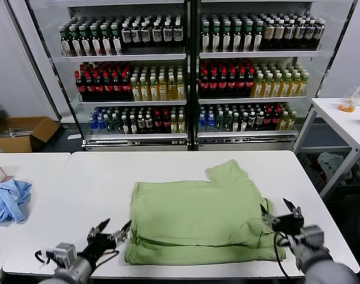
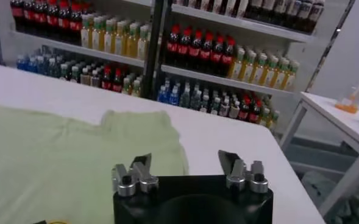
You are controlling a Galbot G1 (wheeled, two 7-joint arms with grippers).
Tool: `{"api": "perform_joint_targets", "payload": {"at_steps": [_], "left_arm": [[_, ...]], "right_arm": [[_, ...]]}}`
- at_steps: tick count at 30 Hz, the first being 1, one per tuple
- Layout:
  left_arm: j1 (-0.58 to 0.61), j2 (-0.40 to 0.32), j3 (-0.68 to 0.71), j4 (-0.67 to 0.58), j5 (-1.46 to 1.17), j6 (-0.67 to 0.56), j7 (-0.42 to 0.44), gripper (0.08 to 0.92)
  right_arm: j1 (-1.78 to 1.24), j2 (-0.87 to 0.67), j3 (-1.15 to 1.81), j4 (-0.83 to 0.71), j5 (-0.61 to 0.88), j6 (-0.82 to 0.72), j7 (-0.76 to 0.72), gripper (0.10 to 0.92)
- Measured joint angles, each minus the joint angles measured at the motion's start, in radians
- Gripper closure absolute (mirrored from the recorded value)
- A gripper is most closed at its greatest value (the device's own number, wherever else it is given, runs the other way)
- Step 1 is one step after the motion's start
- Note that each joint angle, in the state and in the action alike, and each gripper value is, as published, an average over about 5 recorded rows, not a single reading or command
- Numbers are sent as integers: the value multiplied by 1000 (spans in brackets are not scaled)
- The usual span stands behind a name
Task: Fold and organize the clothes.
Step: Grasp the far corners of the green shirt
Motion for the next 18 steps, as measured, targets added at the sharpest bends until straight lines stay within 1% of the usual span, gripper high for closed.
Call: {"api": "perform_joint_targets", "payload": {"at_steps": [2, 10, 18], "left_arm": [[-62, 2, 24, 45, -5, 4, -11, 183], [-300, -8, 143, 235, -5, 26, -46, 177], [-482, -38, 247, 411, -9, 39, -65, 177]], "right_arm": [[84, 9, -48, -59, 9, -8, 1, 204], [363, 58, -209, -302, 27, -27, -5, 203], [559, 125, -327, -517, 27, -36, -21, 203]]}}
